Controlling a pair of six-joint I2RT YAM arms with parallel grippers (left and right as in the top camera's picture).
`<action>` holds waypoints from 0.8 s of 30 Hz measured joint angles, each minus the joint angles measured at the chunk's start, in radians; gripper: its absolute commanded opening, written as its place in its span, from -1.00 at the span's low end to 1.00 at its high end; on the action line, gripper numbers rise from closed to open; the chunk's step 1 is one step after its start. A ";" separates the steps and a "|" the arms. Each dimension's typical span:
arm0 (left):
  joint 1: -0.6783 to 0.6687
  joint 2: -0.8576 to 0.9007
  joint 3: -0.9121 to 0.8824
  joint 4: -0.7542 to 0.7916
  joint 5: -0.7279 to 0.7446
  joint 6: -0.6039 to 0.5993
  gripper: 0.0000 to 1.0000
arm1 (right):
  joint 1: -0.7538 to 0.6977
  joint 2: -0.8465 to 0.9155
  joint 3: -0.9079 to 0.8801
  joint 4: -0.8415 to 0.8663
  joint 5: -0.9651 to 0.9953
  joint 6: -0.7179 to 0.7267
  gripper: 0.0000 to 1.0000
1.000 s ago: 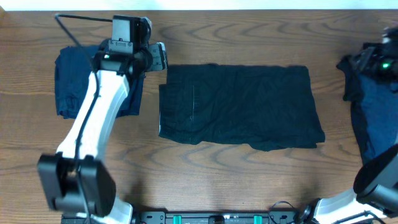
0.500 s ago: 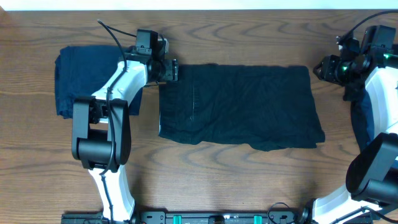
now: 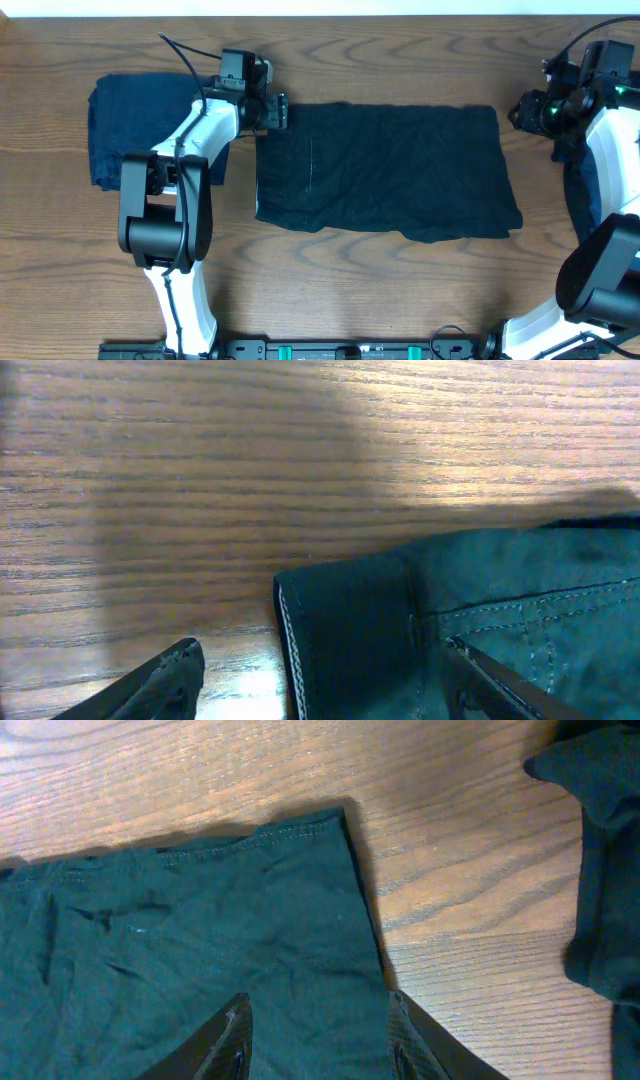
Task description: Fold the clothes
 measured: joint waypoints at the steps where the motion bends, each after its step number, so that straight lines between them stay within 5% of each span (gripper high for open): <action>1: 0.000 0.000 -0.002 0.001 0.000 0.000 0.53 | 0.000 0.000 0.000 0.000 0.002 0.000 -0.15; 15: -0.034 0.000 -0.004 0.014 0.048 0.000 0.51 | 0.000 0.000 0.000 0.000 0.004 0.000 -0.14; 19: -0.033 0.000 -0.004 0.014 0.048 -0.004 -0.08 | 0.000 0.000 0.000 0.001 0.007 0.000 -0.14; 22: -0.033 0.000 -0.005 0.014 0.048 0.004 -0.14 | 0.000 0.000 0.000 0.008 0.008 0.000 -0.21; 24: -0.032 0.000 -0.005 0.014 0.048 0.003 -0.37 | 0.000 0.000 0.000 0.019 0.008 -0.011 -0.41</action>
